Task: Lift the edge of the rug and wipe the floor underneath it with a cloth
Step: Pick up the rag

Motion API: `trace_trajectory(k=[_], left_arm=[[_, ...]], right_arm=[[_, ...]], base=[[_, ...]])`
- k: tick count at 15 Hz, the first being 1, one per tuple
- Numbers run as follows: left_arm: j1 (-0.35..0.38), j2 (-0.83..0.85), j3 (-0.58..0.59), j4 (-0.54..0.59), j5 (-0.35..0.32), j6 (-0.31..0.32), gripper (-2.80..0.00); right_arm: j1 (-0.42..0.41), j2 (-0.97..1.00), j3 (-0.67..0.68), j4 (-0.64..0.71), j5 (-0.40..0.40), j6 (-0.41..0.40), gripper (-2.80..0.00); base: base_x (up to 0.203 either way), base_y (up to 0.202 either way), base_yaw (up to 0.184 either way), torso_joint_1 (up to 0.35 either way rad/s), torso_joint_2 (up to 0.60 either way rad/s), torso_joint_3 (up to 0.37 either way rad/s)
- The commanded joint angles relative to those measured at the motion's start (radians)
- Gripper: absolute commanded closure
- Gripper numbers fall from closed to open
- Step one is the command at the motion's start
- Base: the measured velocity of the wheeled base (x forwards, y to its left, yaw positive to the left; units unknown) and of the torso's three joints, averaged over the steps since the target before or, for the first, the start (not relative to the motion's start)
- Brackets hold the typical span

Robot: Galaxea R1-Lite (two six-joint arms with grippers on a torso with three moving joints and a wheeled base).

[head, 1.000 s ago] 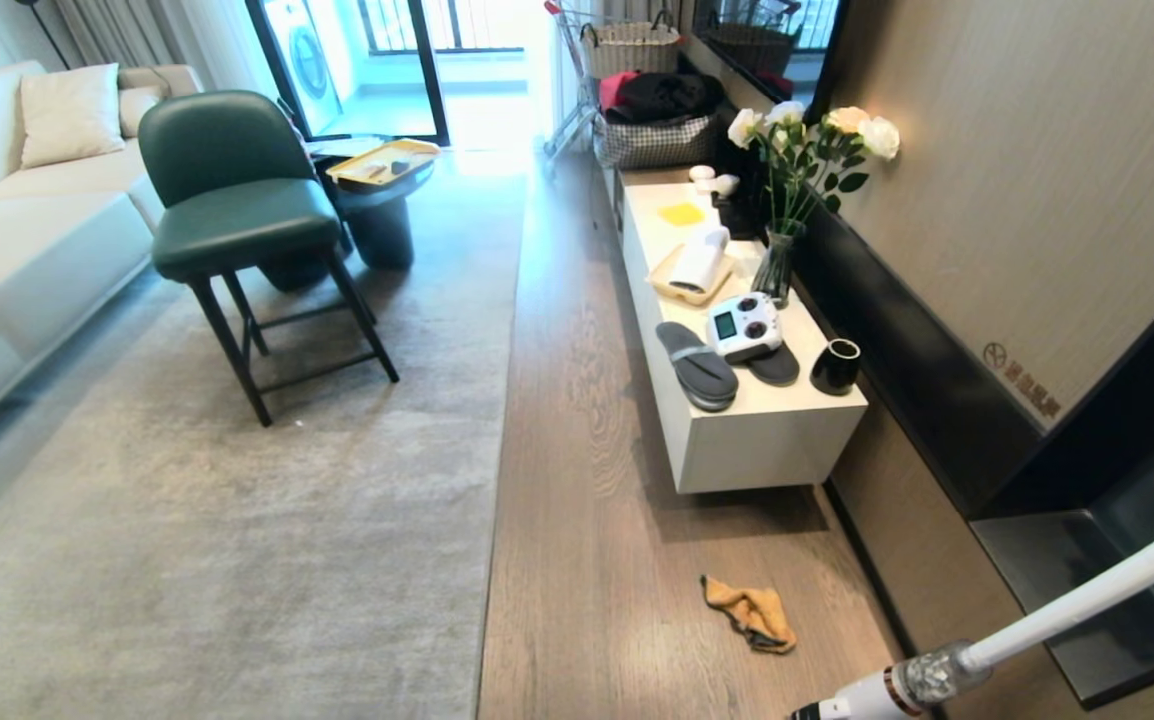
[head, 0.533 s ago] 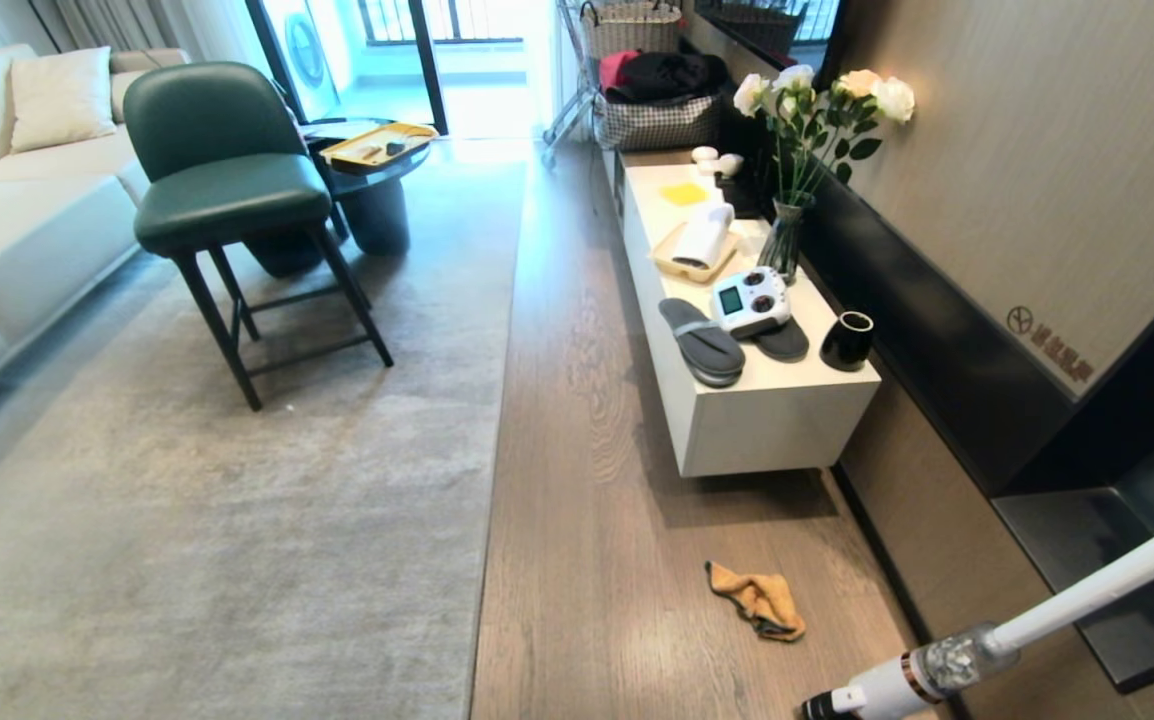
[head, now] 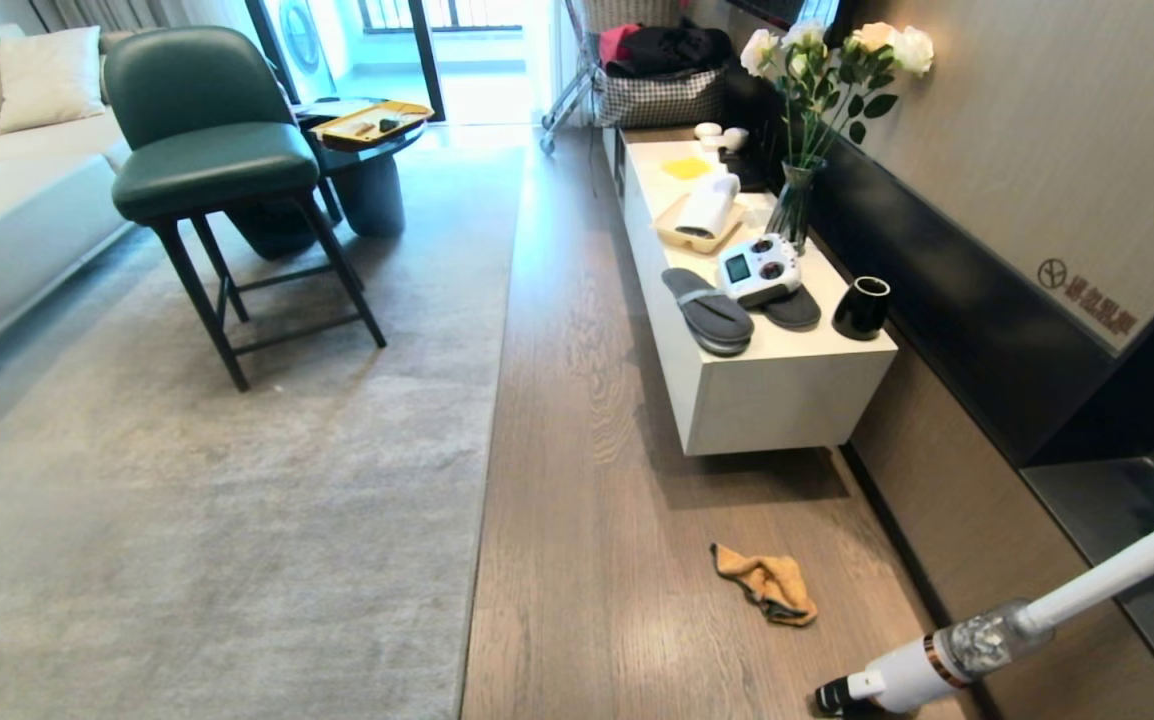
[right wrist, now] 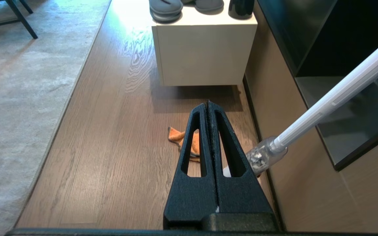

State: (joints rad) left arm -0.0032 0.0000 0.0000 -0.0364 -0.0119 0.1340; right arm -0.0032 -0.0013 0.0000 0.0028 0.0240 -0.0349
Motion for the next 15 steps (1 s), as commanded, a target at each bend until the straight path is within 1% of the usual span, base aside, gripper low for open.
trace_trajectory(k=[1,7,8,15], left_arm=[[0.000,0.000,0.000,0.000,0.000,0.001,0.00],[0.000,0.000,0.000,0.000,0.000,0.001,0.00],[0.000,0.000,0.000,0.000,0.000,0.001,0.00],[0.000,0.000,0.000,0.000,0.000,0.001,0.00]], right_arm=[[0.000,0.001,0.000,0.000,0.001,0.000,0.00],[0.000,0.001,0.000,0.000,0.001,0.000,0.00],[0.000,0.001,0.000,0.000,0.001,0.000,0.00],[0.000,0.001,0.000,0.000,0.001,0.000,0.00]], base=[[0.000,0.000,0.000,-0.034,0.44,0.422],[0.000,0.000,0.000,0.016,0.41,0.442],[0.000,0.000,0.000,0.002,0.07,0.144],[0.000,0.000,0.000,0.000,0.00,0.000]])
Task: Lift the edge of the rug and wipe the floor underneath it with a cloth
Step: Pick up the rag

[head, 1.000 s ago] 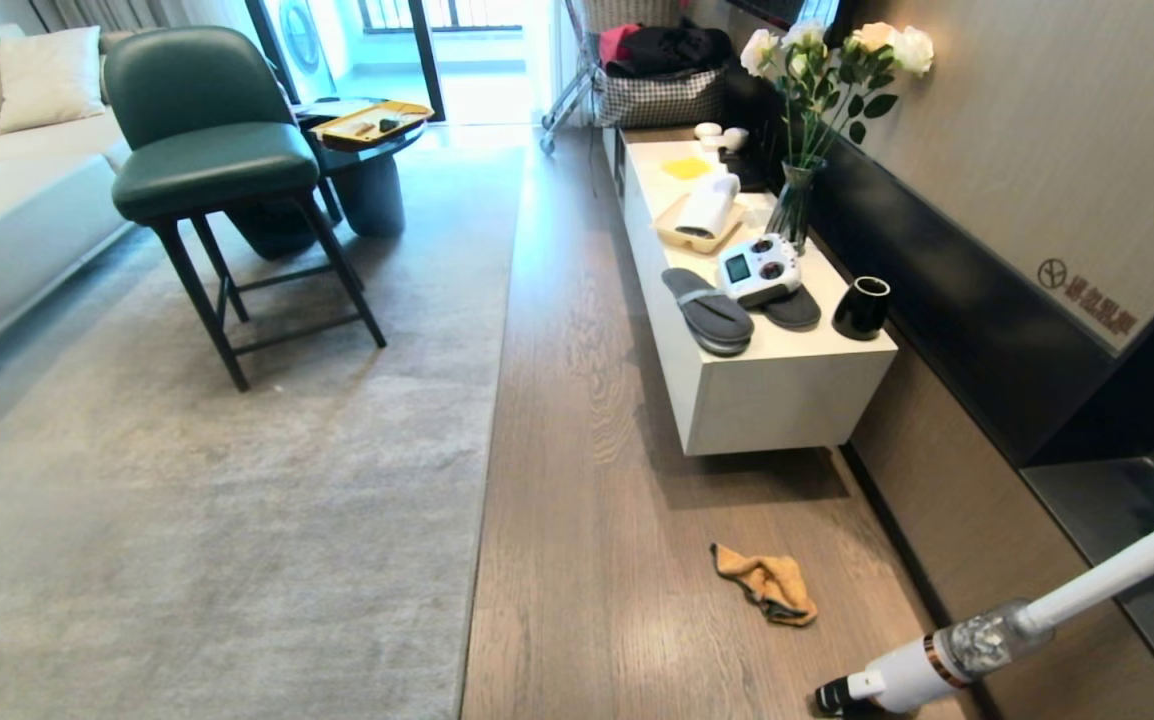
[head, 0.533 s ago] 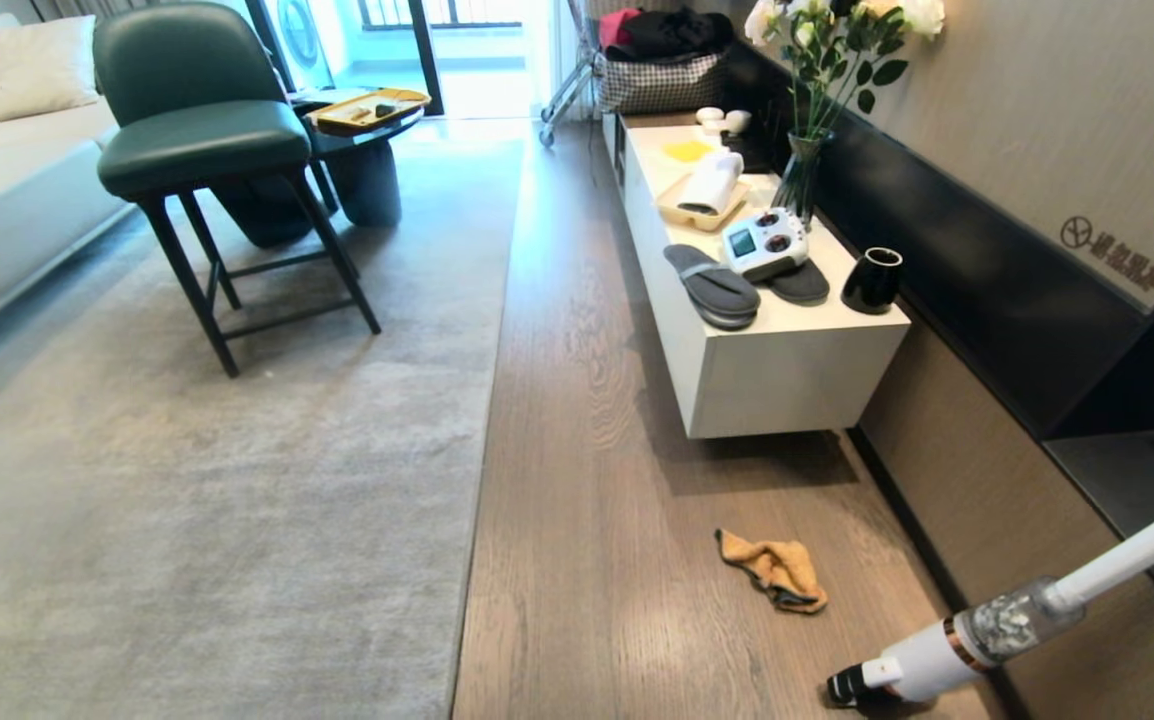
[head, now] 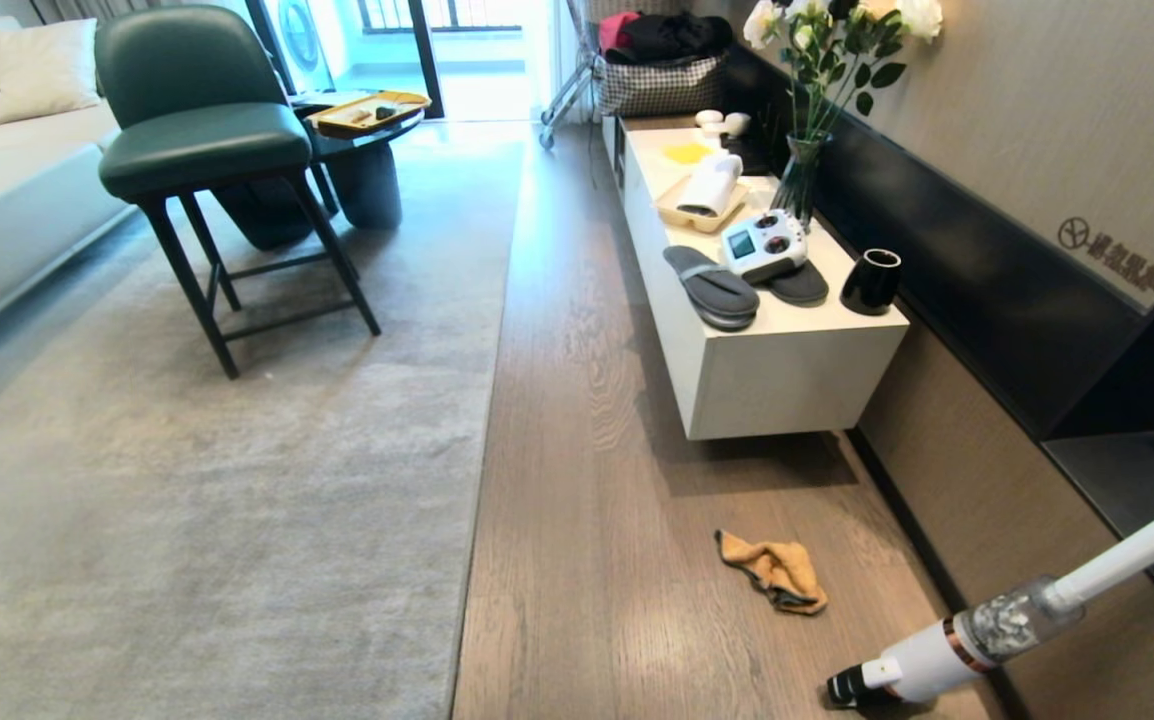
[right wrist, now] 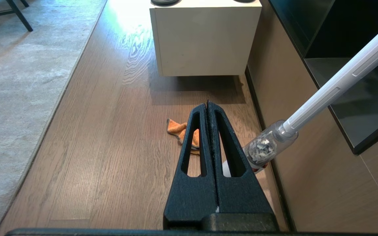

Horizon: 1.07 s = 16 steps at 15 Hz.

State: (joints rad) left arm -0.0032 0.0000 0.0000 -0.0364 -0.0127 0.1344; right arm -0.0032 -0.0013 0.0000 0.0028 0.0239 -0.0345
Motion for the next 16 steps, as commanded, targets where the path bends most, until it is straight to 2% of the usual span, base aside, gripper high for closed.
trace_trajectory(k=[1,16], left_arm=[[0.000,0.000,0.000,0.000,0.000,0.001,0.00],[0.000,0.000,0.000,0.001,-0.015,0.005,0.00]], right_arm=[[0.000,0.001,0.000,0.000,0.001,-0.001,0.00],[0.000,0.001,0.000,0.000,0.001,-0.001,0.00]], base=[[0.000,0.000,0.000,0.000,0.00,0.000],[0.000,0.000,0.000,0.013,0.03,0.029]])
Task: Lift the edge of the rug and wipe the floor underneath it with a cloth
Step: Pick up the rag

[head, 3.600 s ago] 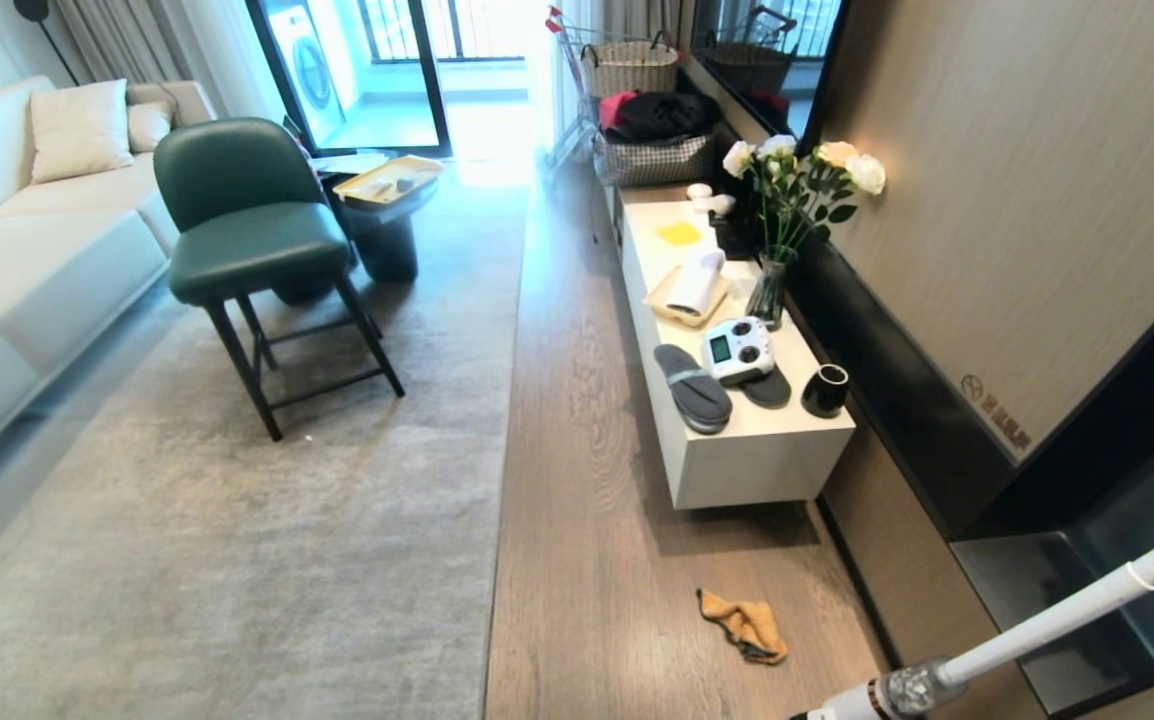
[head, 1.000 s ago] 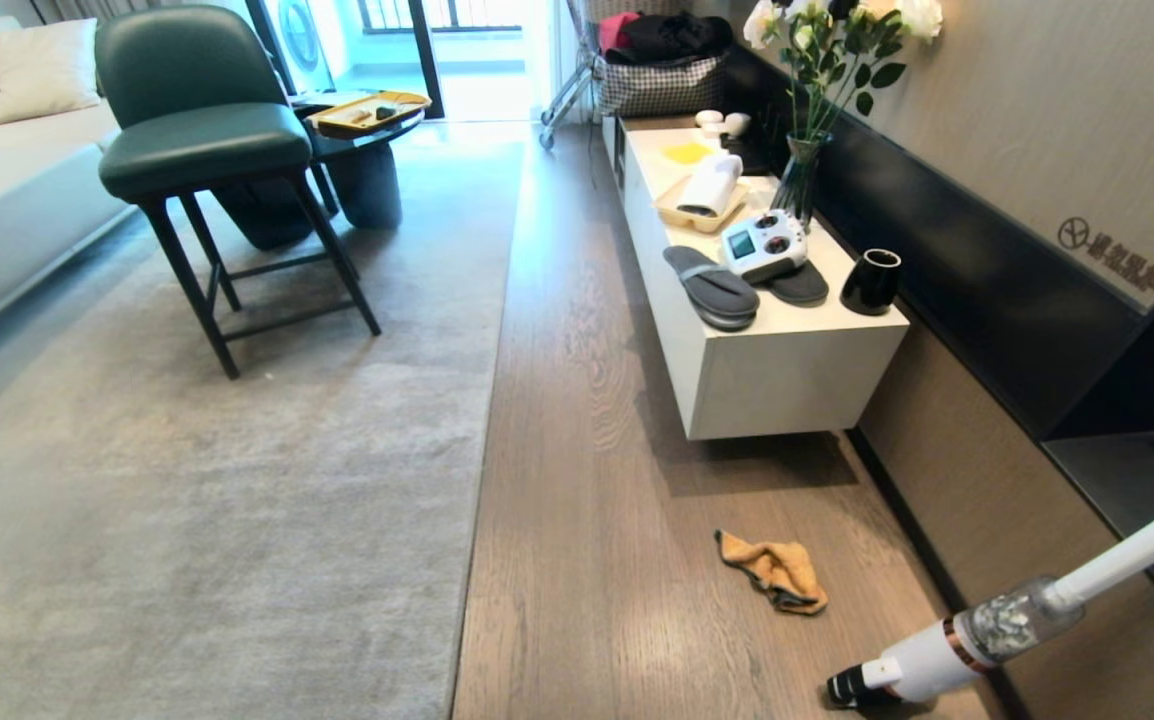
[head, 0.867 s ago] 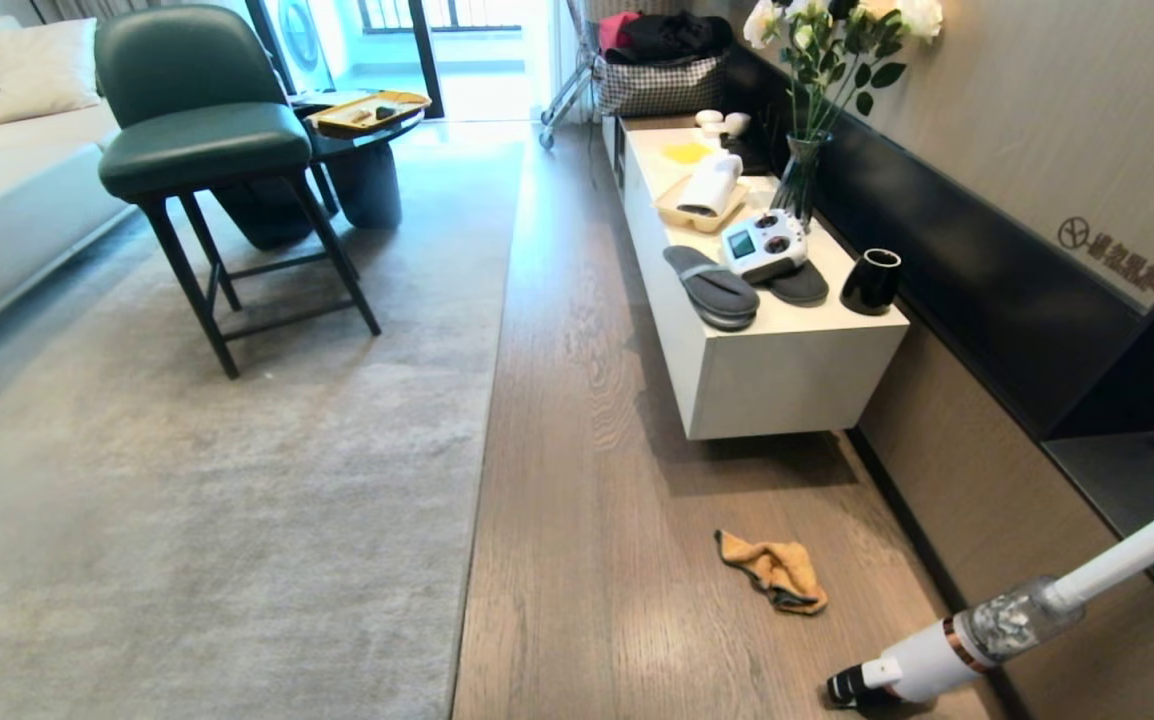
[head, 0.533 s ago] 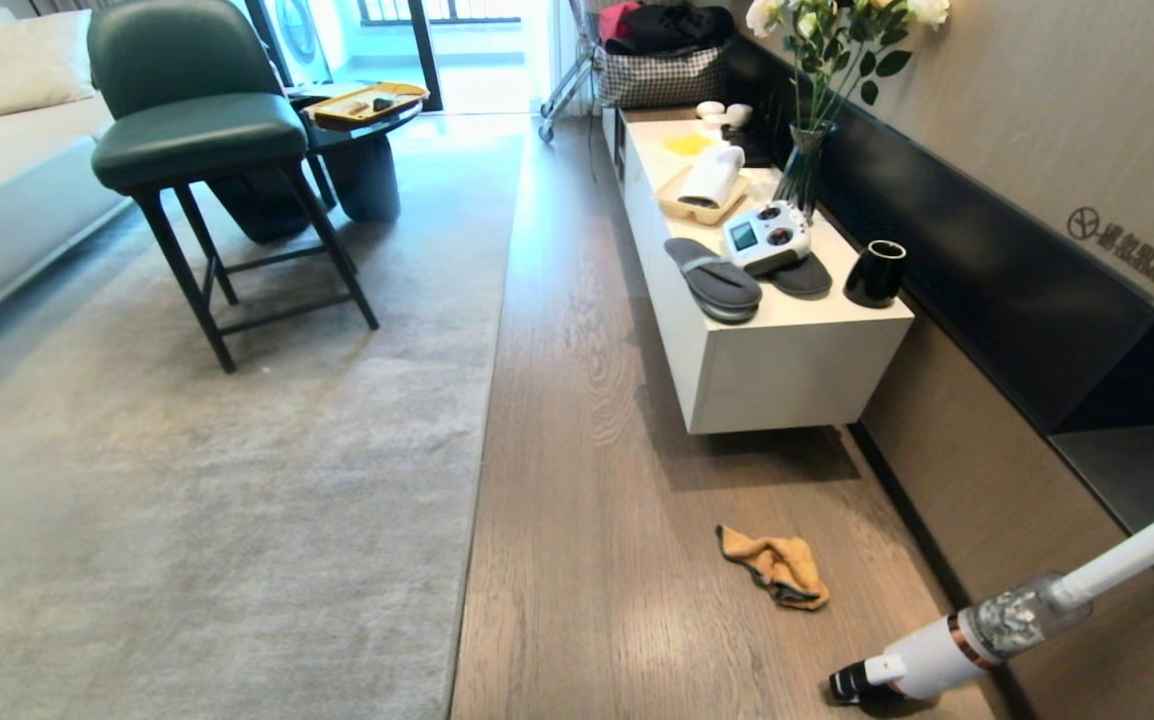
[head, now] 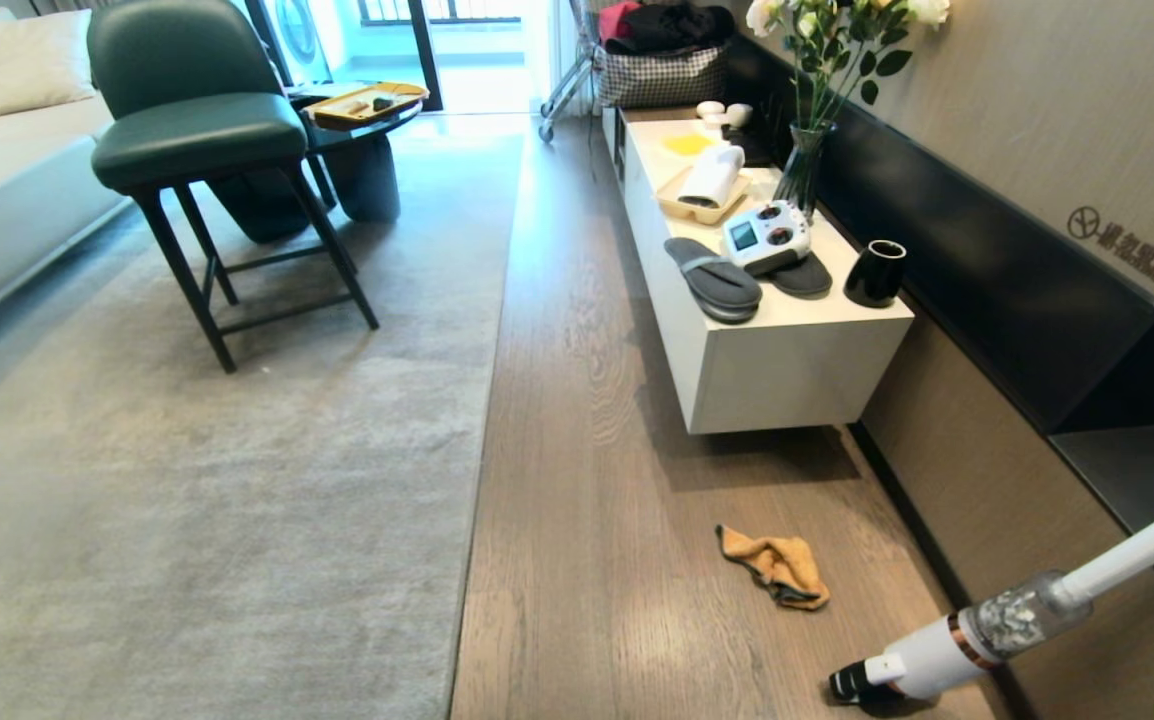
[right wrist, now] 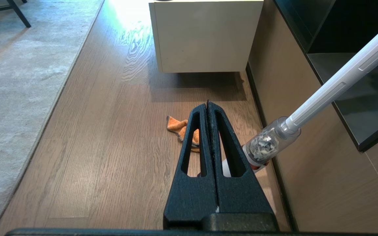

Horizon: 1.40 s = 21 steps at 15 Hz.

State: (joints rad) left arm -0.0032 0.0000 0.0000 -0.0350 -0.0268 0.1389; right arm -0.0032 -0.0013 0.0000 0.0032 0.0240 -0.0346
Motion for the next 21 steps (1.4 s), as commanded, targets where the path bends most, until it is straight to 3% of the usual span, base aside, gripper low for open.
trace_trajectory(k=[1,8,21], left_arm=[[0.000,0.000,0.000,0.000,-0.001,-0.001,0.00],[0.000,0.000,0.000,0.000,-0.001,-0.002,0.00],[0.000,0.000,0.000,0.000,0.001,-0.005,0.00]], right_arm=[[0.000,0.001,0.000,0.000,0.001,-0.001,0.00],[0.000,0.001,0.000,0.000,0.001,-0.001,0.00],[0.000,0.001,0.000,0.000,0.001,-0.001,0.00]], base=[[0.000,0.000,0.000,0.000,0.00,0.000],[0.000,0.000,0.000,0.001,0.00,-0.012],[0.000,0.000,0.000,0.004,0.00,-0.189]])
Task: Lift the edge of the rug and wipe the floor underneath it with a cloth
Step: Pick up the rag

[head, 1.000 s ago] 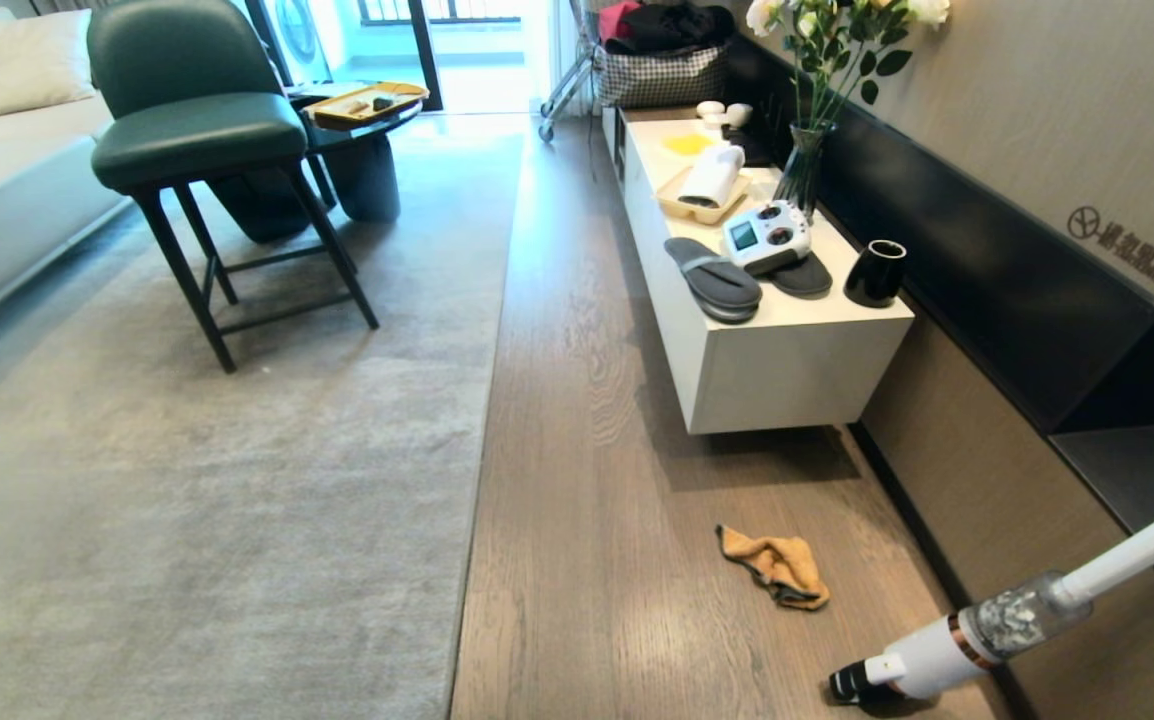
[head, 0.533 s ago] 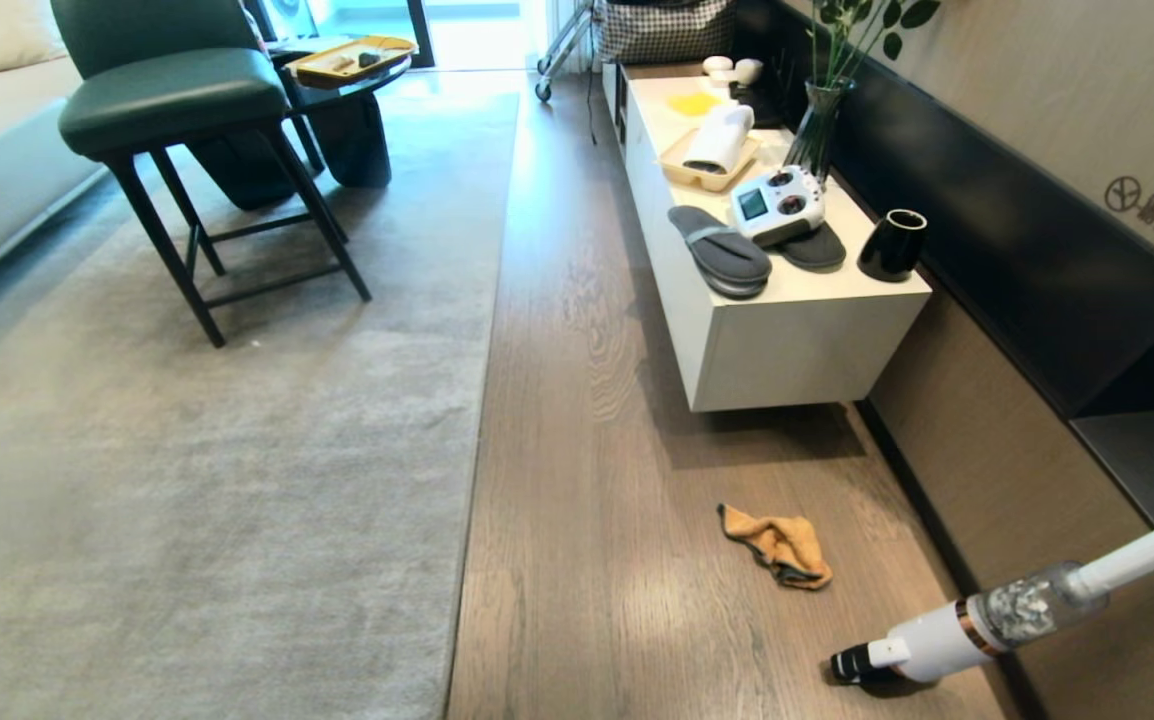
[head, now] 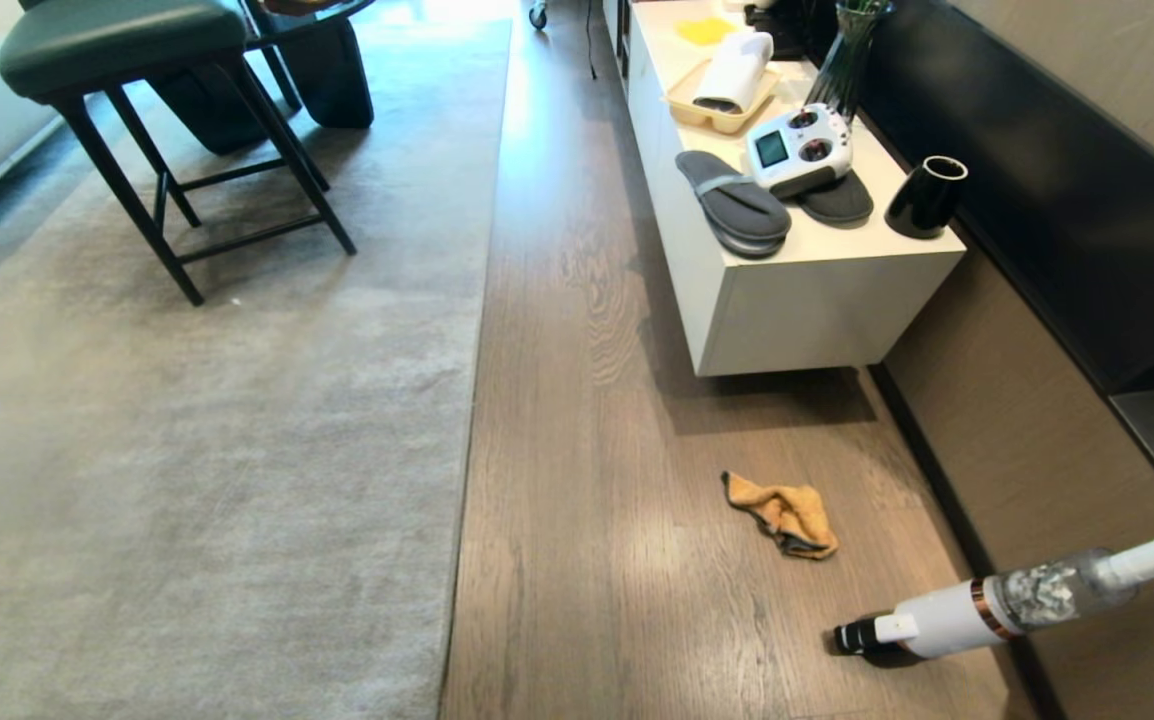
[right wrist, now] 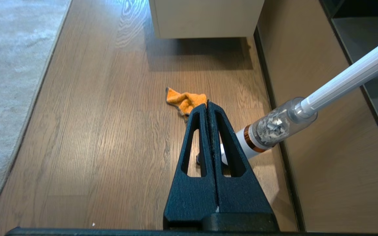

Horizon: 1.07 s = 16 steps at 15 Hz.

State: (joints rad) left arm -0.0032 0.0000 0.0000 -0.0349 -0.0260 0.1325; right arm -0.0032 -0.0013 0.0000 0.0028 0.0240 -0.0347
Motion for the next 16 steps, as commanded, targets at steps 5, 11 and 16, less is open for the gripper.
trace_trajectory(k=[5,11,16], left_arm=[[0.000,0.000,0.000,0.000,0.001,-0.011,0.00],[0.000,0.000,0.000,0.001,0.000,-0.014,0.00],[0.000,0.000,0.000,0.003,-0.002,-0.019,0.00]], right_arm=[[0.000,0.001,0.000,0.000,0.001,-0.001,0.00],[0.000,0.001,0.000,0.000,0.001,-0.001,0.00],[0.000,0.001,0.000,0.000,0.001,-0.001,0.00]], base=[[0.000,0.000,0.000,0.006,0.00,-0.196],[0.000,0.000,0.000,0.004,0.01,-0.196],[0.000,0.000,0.000,0.003,0.00,-0.196]])
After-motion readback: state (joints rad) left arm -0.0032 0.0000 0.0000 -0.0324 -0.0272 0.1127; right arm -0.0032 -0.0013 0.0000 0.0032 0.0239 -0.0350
